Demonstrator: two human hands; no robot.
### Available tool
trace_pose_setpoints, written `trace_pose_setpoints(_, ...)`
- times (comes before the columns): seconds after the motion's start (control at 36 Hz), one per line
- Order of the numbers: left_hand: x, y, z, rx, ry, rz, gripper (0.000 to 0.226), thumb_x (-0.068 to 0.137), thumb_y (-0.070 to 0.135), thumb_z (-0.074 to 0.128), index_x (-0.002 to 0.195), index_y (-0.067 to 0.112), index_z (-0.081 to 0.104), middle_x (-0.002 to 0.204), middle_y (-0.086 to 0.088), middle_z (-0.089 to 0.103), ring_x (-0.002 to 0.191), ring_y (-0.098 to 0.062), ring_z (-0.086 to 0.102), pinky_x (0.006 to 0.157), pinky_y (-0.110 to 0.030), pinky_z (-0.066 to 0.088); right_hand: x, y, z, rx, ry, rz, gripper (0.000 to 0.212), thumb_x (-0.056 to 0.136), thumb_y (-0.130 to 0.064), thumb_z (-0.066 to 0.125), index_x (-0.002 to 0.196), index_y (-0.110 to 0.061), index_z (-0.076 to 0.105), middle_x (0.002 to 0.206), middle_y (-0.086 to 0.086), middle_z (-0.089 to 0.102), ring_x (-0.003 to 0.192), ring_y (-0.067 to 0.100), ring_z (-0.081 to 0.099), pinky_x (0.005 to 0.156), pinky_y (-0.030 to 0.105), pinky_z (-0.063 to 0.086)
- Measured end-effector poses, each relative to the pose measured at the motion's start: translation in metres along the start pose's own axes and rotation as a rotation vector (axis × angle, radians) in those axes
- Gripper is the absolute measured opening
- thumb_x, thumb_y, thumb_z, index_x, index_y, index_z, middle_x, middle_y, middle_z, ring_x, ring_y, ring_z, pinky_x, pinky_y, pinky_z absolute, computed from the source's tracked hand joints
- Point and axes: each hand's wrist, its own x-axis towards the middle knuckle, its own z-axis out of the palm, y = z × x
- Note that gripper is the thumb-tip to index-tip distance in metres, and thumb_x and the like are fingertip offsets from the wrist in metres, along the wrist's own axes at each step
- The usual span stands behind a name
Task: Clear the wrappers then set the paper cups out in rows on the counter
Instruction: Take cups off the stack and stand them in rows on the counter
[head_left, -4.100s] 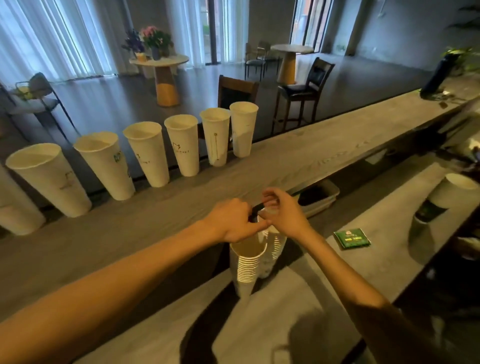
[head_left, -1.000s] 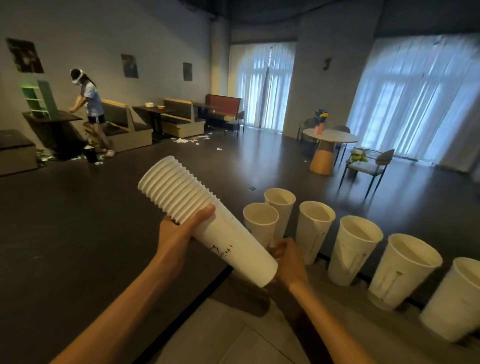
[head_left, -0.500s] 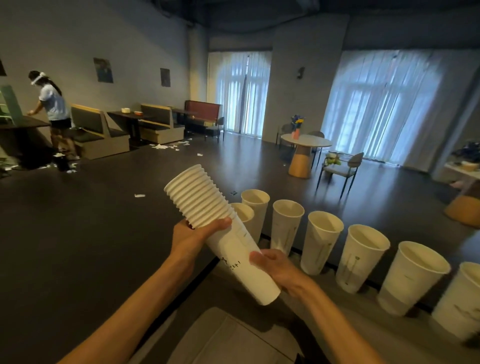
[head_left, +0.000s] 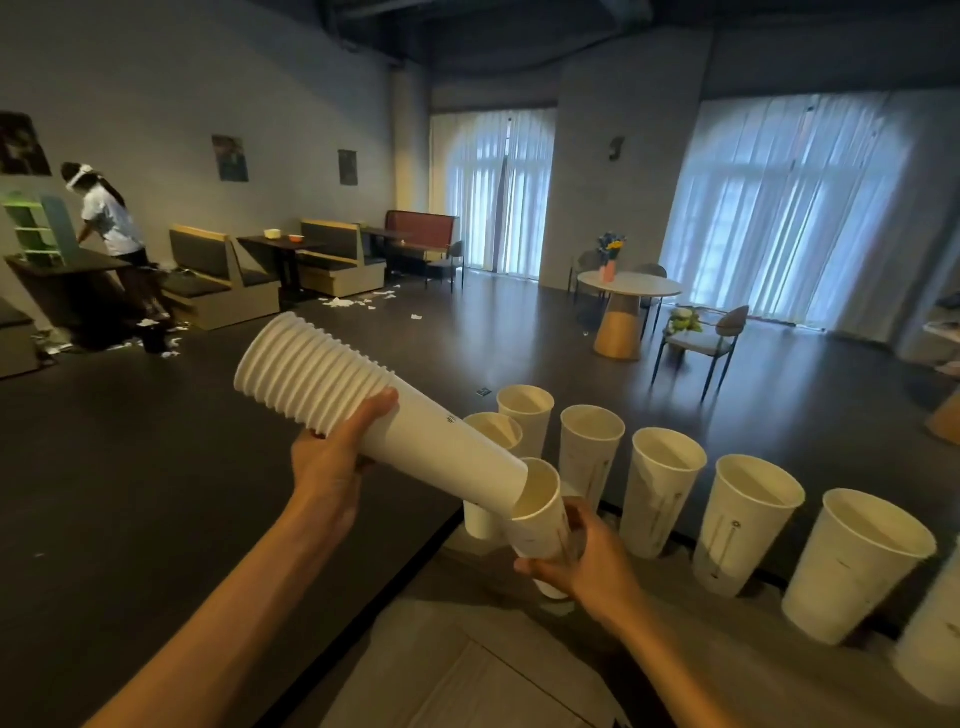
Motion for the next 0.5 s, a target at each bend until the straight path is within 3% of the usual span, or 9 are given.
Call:
trace_pose_setpoints(0.11, 0.001, 0.004, 0.003, -0.05, -0.032, -0.027, 0.09, 0.055, 0.025, 0.083, 0.136, 0.021, 0.043, 0.129, -0.003, 0.058, 0.12, -0.024, 0.058, 0.087, -0.041, 0.055, 0.009, 0.001, -0.001, 0.05, 0.036, 0.041, 0.085, 0.062, -0.035, 0.091, 0.132, -0.037, 0.042, 0.134, -0.008, 0.054, 0.13, 0.02, 0.049, 0.105, 0.045, 0.043)
trace_pose_setpoints(0.28, -0.002, 0.004, 0.012, 0.016, -0.142, 0.035, 0.076, 0.047, 0.029, 0.092, 0.112, 0.031, 0.054, 0.122, -0.002, 0.063, 0.114, -0.02, 0.063, 0.085, -0.042, 0.056, 0.019, 0.007, -0.001, 0.096, 0.062, 0.117, 0.098, 0.063, -0.039, 0.089, 0.145, -0.028, 0.035, 0.145, 0.0, 0.05, 0.133, 0.025, 0.049, 0.106, 0.051, 0.045)
trace_pose_setpoints(0.36, -0.005, 0.001, 0.019, 0.075, -0.193, 0.033, 0.083, 0.043, 0.033, 0.09, 0.118, 0.027, 0.056, 0.125, -0.006, 0.065, 0.117, -0.025, 0.063, 0.095, -0.05, 0.055, 0.021, 0.007, -0.001, 0.097, 0.043, 0.134, 0.096, 0.066, -0.039, 0.087, 0.146, -0.027, 0.035, 0.145, 0.001, 0.051, 0.132, 0.024, 0.05, 0.105, 0.051, 0.046)
trace_pose_setpoints(0.5, -0.017, -0.007, 0.034, 0.16, -0.286, 0.008, 0.09, 0.038, 0.035, 0.093, 0.12, 0.018, 0.063, 0.119, -0.009, 0.071, 0.112, -0.026, 0.068, 0.098, -0.051, 0.055, 0.023, 0.009, -0.004, 0.005, 0.003, 0.144, 0.088, 0.069, -0.051, 0.082, 0.142, -0.031, 0.036, 0.137, 0.0, 0.056, 0.123, 0.02, 0.057, 0.1, 0.044, 0.051)
